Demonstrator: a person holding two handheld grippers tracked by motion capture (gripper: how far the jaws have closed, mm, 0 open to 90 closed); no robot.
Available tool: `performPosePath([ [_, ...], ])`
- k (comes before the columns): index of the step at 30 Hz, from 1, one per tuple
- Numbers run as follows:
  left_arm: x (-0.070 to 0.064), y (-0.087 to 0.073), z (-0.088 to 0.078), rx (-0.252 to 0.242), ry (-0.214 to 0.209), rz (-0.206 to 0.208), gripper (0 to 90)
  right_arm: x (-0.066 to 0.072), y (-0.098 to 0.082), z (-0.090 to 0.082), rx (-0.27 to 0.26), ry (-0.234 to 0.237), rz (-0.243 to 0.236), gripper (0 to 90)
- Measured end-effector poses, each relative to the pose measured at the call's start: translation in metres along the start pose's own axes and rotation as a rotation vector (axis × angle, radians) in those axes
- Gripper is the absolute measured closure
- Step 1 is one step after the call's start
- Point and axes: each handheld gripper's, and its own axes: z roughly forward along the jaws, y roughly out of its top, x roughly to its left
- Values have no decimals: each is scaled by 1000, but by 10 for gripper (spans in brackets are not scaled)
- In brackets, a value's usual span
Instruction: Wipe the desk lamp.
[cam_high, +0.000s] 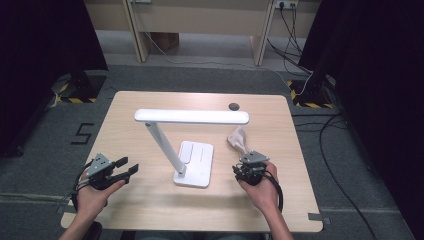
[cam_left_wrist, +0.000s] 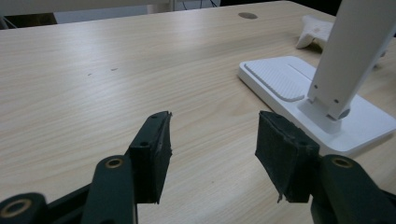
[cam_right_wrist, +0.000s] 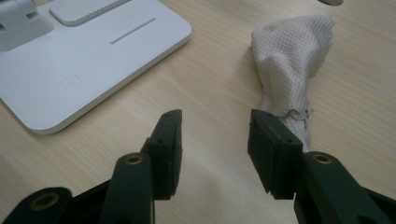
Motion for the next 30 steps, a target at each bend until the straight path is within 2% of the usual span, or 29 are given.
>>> performPosePath([
  [5,5,-5,1,6,13,-14,443,-1,-11,-1,-3,4,7,550],
  [9,9,-7,1,2,25,-20,443,-3,-16,-4,-25,6,17,547],
  [16,12,-9,1,-2,36,-27,443,-7,-29,-13,-40,-8,34,543],
  [24,10,-13,3,-3,38,-32,443,-13,-47,-20,-50,-36,74,535],
  [30,6,-18,4,-2,47,-17,443,-17,-64,-22,-72,-47,118,531],
])
